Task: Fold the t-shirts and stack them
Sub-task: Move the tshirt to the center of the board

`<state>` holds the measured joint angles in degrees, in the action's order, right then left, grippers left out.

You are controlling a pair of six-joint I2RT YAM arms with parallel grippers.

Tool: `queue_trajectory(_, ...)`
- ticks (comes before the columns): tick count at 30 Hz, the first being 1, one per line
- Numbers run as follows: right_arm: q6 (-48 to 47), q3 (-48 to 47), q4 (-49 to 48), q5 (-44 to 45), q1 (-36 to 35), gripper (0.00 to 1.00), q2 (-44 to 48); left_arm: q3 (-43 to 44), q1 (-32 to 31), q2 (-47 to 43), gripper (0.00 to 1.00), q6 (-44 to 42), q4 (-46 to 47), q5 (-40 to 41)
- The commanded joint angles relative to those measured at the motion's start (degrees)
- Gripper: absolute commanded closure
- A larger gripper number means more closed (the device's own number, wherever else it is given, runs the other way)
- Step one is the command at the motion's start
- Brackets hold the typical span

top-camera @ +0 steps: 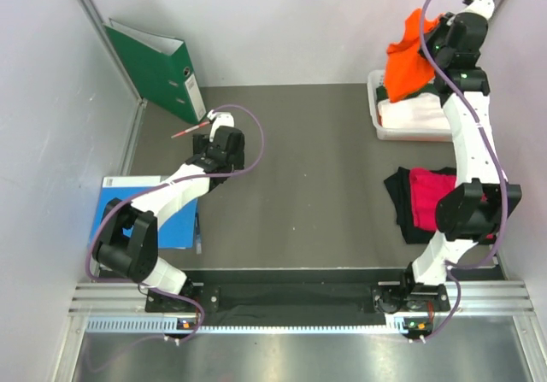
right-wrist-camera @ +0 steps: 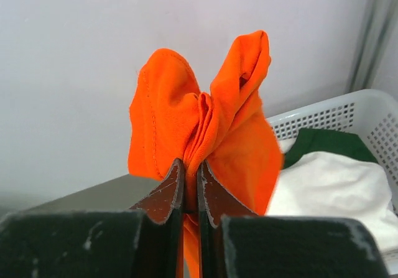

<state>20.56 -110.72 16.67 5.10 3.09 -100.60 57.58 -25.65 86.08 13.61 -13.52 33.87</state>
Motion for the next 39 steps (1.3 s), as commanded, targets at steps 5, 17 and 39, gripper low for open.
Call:
queue_trajectory(5,-3.24,-2.67,3.45,-1.41,-14.51,1.00,5.50,0.60,-0.10,-2.06,0.02,2.65,1.39,-0.21)
queue_trajectory(17,9.60,20.89,-7.80,-17.23,-26.64,1.00,0.68,3.33,-0.10,-0.48,0.02,3.98,0.86,-3.81)
queue_trajectory(39,0.54,35.90,-7.95,0.24,-49.33,0.25,-5.34,-0.36,-0.19,-0.39,0.02,8.18,5.07,-12.32)
